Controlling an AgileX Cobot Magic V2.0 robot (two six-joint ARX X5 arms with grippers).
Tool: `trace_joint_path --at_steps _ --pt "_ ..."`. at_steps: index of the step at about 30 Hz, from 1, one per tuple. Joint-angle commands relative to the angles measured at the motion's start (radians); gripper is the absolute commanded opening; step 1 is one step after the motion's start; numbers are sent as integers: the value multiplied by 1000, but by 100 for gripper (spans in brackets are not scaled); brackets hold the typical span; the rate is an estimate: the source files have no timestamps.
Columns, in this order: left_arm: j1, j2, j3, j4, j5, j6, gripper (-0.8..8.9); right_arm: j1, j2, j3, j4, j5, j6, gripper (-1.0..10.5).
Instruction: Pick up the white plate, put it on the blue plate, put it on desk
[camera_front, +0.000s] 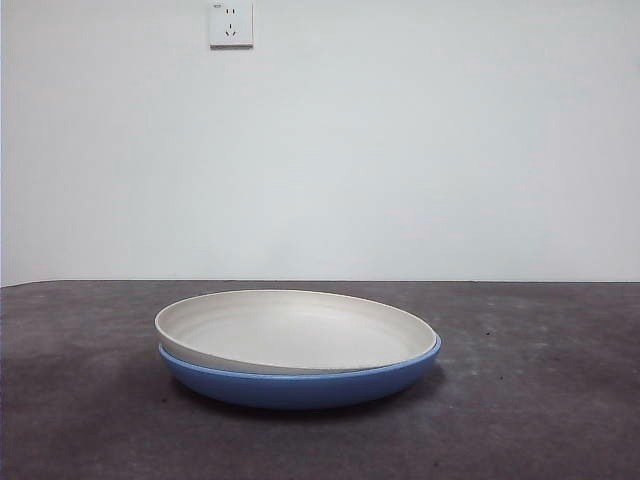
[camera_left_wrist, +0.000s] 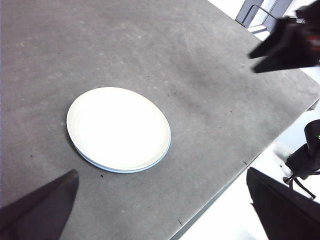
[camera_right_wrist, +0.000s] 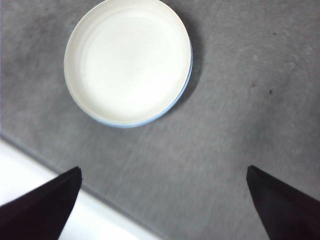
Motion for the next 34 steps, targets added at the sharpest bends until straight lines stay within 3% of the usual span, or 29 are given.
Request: trace_joint_path --at_steps 1,5,13,21,23,24,26,27,34 --pt "-6 0 8 12 2 1 657 22 -86 18 -57 29 3 559" --pt "-6 0 8 12 3 1 657 27 -215 18 -155 74 5 558" --pt "-6 0 8 12 3 1 657 27 -418 17 -214 76 14 558" --pt "-6 0 8 11 2 1 645 27 -468 17 -215 76 16 557" --pt "-6 0 8 11 2 2 548 27 -467 17 -207 76 15 485" --pt "-6 0 8 11 2 2 452 27 -467 16 -205 75 15 369" --pt "-6 0 8 10 2 1 134 27 -467 16 -201 77 15 6" --pt "-6 0 8 10 3 1 10 27 -467 16 -199 77 13 11" --pt "-6 0 8 11 2 1 29 26 -467 16 -181 76 13 20"
